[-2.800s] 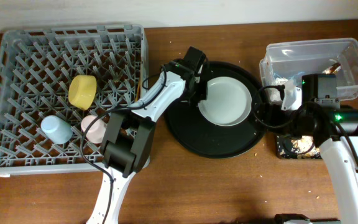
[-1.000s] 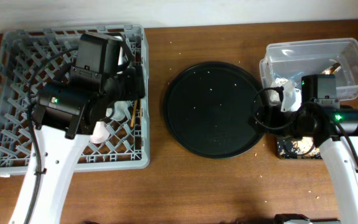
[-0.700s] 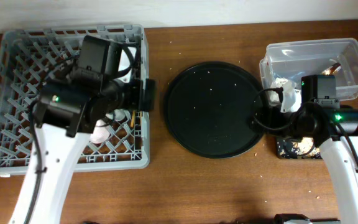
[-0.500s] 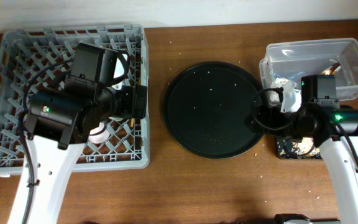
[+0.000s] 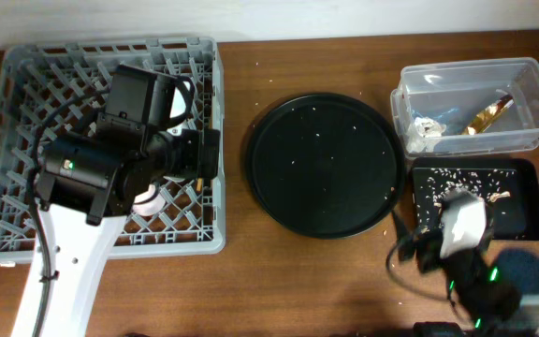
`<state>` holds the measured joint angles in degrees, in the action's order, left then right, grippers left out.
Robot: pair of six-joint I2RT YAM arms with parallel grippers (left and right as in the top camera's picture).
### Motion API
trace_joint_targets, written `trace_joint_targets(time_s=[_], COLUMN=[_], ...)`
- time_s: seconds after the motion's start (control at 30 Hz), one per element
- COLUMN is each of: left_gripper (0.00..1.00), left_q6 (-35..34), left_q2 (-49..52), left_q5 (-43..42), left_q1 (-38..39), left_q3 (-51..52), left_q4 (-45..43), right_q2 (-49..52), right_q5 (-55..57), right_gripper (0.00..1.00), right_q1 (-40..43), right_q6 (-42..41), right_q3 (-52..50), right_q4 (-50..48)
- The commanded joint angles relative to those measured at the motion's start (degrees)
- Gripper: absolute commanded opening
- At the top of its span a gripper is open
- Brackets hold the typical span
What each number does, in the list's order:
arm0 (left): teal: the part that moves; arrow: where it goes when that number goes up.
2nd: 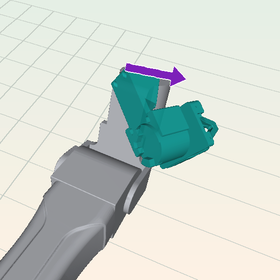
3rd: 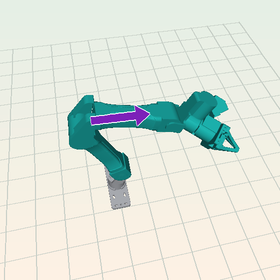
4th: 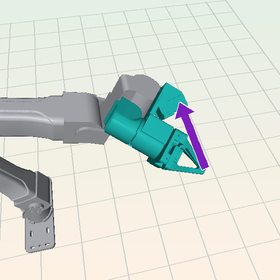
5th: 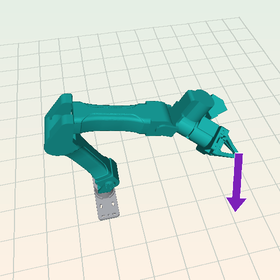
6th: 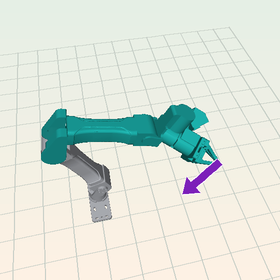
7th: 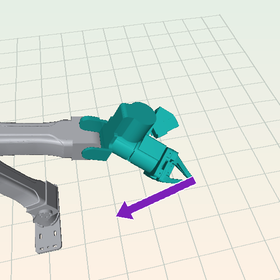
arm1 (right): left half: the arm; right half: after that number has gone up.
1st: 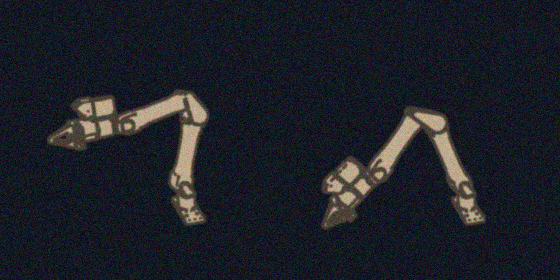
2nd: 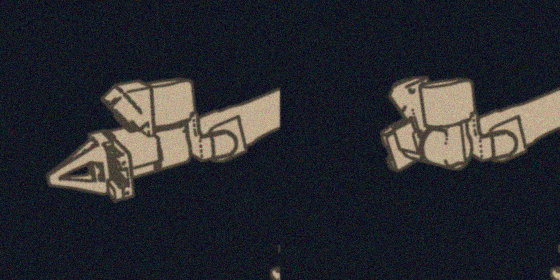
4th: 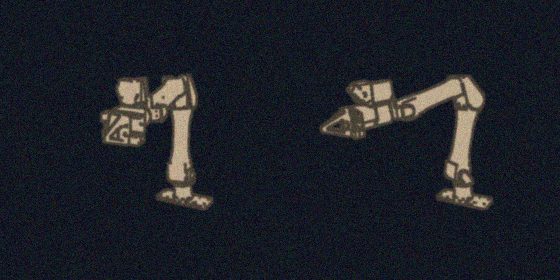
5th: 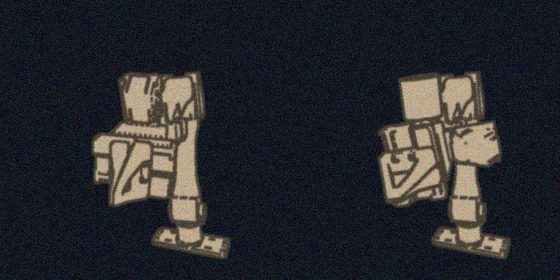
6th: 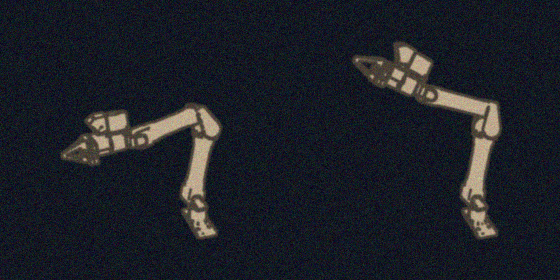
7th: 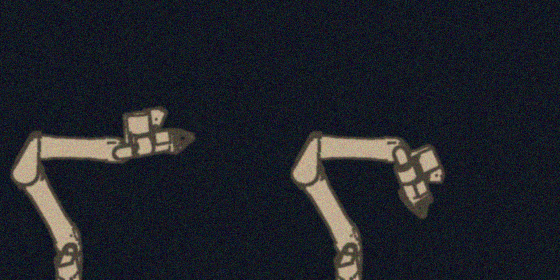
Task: Sort waste into correct bins and load items into the dishwasher rack
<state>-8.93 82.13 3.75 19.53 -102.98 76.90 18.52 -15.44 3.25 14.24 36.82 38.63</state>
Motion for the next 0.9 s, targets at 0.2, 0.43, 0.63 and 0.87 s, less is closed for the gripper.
trace_joint_targets(time_s=[0.2,0.43,0.63,0.87], left_gripper=[0.99,0.99,0.99,0.99], left_q6=[0.9,0.9,0.9,14.0], left_q2=[-0.5,-0.5,-0.5,-31.6], left_q5=[0.6,0.6,0.6,1.5], left_q1=[-0.2,-0.2,-0.2,-9.3], left_q3=[-0.3,-0.3,-0.3,36.9], left_q4=[0.0,0.0,0.0,-44.4], right_q2=[-18.3,-18.3,-18.3,-18.3], right_q5=[-6.1,-7.3,-7.2,-7.3], right_gripper=[0.99,0.98,0.98,0.99], right_q1=[0.2,0.1,0.1,0.1], right_q6=[1.8,1.8,1.8,1.8], right_q3=[-32.9,-36.5,-36.5,-36.5], right_q4=[-28.5,-35.9,-35.9,-35.9])
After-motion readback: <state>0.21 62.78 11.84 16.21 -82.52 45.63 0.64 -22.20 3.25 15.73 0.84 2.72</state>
